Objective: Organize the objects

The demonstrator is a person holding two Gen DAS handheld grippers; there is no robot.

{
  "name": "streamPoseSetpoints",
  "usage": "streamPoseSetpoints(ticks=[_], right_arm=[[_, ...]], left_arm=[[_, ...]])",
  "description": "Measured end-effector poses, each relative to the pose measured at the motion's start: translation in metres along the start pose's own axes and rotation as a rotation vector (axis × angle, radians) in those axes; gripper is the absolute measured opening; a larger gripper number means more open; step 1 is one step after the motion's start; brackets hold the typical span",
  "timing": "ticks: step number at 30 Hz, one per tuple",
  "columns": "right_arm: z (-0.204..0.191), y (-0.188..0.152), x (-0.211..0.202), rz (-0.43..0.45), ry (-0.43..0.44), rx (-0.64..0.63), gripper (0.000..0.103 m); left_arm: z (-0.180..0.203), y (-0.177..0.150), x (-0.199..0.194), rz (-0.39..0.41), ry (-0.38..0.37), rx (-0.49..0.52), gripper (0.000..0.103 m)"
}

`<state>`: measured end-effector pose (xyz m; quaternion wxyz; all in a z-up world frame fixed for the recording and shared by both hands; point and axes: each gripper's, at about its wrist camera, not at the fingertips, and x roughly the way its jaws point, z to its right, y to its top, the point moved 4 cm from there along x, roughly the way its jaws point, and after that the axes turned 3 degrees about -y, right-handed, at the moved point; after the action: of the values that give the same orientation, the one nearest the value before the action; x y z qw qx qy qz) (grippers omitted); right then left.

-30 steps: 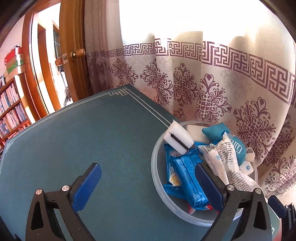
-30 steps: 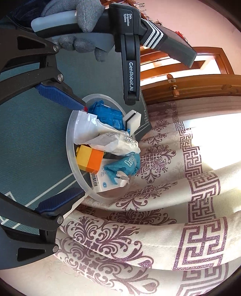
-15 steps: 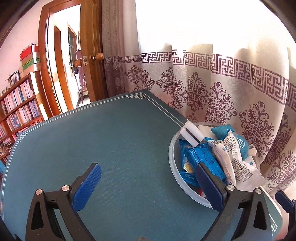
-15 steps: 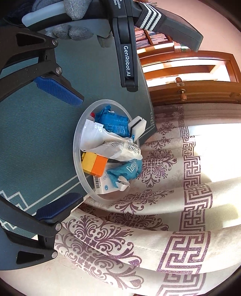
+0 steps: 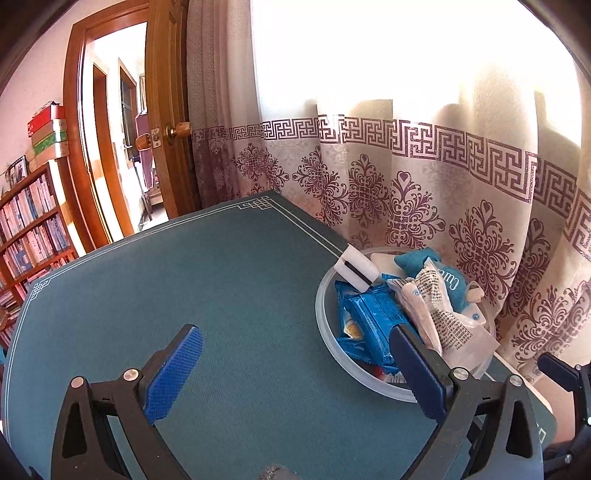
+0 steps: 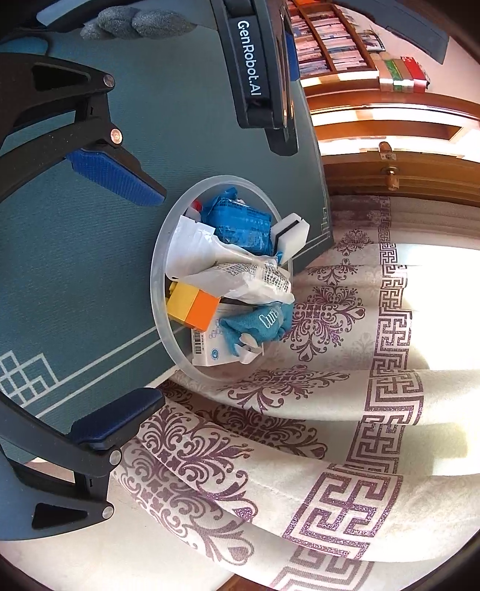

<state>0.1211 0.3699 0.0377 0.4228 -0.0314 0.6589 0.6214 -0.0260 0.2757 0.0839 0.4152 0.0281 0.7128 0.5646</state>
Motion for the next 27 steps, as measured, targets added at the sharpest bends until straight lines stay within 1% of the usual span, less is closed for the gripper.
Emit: streamPoseSetpoints(ticks=[6, 14, 23, 27], right_arm=[[0.003, 0.006, -0.004, -0.002, -0.004, 0.005, 0.099], [0.008, 0.008, 0.006, -0.048, -0.011, 0.036, 0.1], [0.007, 0.012, 0.013, -0.059, -0.036, 0.04, 0.099], [0.006, 0.014, 0.016, -0.064, -0.031, 0.046, 0.099]], left_arm=[[0.008, -0.001, -0.004, 0.0, -0.027, 0.012, 0.103], [0.019, -0.004, -0.007, -0.009, -0.066, 0.033, 0.103], [0.02, -0.008, -0.001, -0.046, -0.094, 0.015, 0.103], [0.021, -0.009, 0.001, -0.061, -0.114, 0.013, 0.103]])
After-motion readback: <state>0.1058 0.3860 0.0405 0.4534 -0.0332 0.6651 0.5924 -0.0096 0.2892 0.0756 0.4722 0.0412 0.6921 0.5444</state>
